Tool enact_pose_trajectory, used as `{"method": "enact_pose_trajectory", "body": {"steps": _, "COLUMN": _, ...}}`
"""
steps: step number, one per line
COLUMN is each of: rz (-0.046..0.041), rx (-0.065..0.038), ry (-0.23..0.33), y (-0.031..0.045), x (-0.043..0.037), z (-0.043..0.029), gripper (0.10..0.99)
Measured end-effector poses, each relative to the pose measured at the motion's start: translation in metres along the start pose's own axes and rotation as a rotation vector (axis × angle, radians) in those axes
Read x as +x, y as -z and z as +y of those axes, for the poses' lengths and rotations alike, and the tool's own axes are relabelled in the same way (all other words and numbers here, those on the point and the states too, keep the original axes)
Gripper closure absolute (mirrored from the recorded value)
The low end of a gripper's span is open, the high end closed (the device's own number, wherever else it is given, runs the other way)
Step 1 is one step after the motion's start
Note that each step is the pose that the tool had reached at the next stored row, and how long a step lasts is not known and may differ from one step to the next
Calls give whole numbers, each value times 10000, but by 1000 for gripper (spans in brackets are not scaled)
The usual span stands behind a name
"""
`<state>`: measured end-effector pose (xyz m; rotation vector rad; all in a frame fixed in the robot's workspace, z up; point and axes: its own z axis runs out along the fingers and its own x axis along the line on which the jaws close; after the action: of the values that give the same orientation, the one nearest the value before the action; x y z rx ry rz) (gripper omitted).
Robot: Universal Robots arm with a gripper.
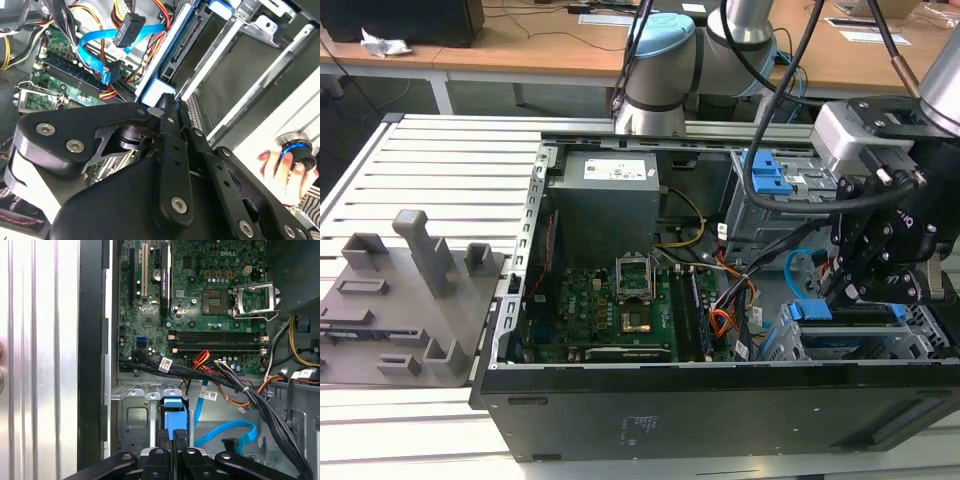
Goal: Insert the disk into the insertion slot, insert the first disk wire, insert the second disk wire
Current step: 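Insert the first disk wire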
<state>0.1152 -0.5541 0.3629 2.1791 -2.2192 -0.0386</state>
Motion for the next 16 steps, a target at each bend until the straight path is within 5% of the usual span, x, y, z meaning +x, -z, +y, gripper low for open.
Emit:
{"method": "enact_pose_trajectory", "body": {"steps": 9, "rz": 5, "rx": 0, "ry": 0, "y": 2, "x": 0, "z": 0, "gripper": 898}}
{"method": "enact_pose_trajectory", "body": {"steps": 13, "rz": 6, "rx": 0, "ry": 0, "y": 2, "x": 0, "z": 0, "gripper": 659}}
{"method": "enact_pose_trajectory", "body": {"steps": 16, "rz": 7, "rx": 0, "ry": 0, "y": 2, "x": 0, "z": 0, "gripper": 592}}
